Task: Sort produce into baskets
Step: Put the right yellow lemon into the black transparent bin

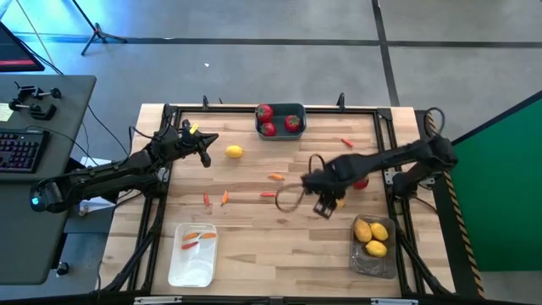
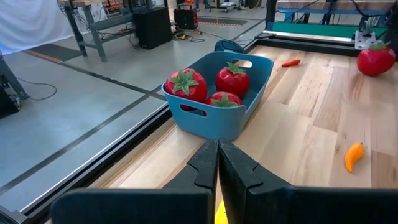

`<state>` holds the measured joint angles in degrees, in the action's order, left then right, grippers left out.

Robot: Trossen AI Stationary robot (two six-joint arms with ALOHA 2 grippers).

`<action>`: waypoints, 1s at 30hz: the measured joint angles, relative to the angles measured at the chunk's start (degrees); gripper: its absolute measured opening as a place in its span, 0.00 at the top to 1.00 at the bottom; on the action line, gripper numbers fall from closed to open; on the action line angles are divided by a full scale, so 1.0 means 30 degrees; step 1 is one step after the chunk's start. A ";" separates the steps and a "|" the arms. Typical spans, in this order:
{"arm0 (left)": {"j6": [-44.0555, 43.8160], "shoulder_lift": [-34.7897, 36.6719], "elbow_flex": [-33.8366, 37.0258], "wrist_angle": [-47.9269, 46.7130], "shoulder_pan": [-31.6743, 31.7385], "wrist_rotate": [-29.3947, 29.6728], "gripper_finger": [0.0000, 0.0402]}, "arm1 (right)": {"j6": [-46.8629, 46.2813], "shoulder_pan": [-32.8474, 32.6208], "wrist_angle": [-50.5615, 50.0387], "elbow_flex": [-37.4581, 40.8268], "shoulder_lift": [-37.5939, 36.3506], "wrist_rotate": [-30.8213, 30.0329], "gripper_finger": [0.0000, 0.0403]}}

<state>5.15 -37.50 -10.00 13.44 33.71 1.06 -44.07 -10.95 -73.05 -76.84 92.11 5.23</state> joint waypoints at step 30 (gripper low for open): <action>0.0001 -0.0007 0.0000 0.0018 -0.0007 0.0000 1.00 | -1.1832 -0.8806 0.0201 0.4656 -0.0623 0.4076 0.47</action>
<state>5.15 -37.52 -10.00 13.50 33.69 1.06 -79.57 -37.37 -72.44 -62.87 90.24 17.46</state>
